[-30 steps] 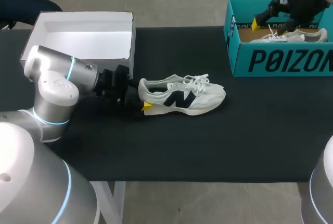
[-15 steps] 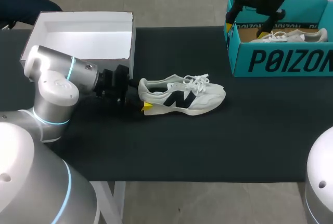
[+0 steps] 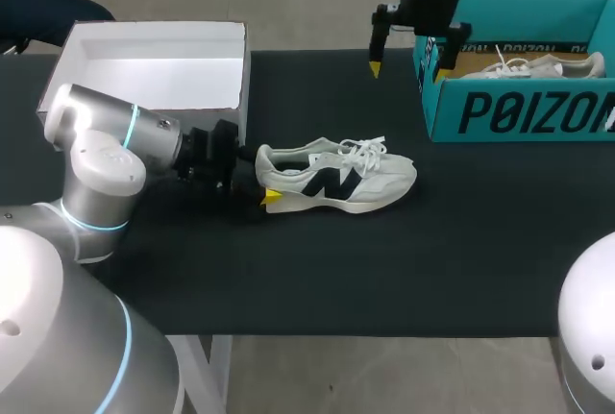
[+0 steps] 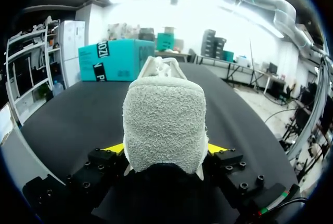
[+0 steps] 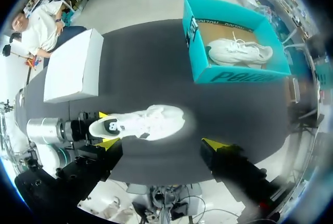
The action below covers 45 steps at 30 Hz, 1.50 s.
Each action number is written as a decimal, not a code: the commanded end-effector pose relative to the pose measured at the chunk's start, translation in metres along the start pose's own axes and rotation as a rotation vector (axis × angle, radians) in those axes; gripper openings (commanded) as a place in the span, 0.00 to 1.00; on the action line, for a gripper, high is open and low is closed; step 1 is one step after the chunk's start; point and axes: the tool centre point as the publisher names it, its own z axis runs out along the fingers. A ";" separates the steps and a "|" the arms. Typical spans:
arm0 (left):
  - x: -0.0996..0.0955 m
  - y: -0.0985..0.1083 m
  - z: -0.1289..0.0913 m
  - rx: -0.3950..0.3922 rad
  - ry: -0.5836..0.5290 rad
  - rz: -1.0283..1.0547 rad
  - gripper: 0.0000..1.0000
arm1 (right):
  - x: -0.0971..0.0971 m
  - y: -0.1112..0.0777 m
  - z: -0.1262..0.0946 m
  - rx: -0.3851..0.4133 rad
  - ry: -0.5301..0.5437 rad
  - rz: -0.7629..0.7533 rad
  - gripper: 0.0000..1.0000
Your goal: Take the shoe out of the shoebox, open the shoe tongue, remove and reinsert the insole, then place the shoe into the shoebox
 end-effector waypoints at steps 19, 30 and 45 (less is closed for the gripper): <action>0.000 0.000 0.001 -0.004 0.001 -0.001 0.00 | 0.085 -0.024 0.066 0.011 -0.345 -0.052 1.00; 0.000 0.000 0.001 -0.004 0.001 -0.001 0.00 | 0.093 -0.032 0.083 0.034 -0.326 0.057 1.00; 0.000 0.000 0.001 -0.004 0.001 -0.001 0.00 | 0.094 -0.033 0.084 0.029 -0.282 0.042 1.00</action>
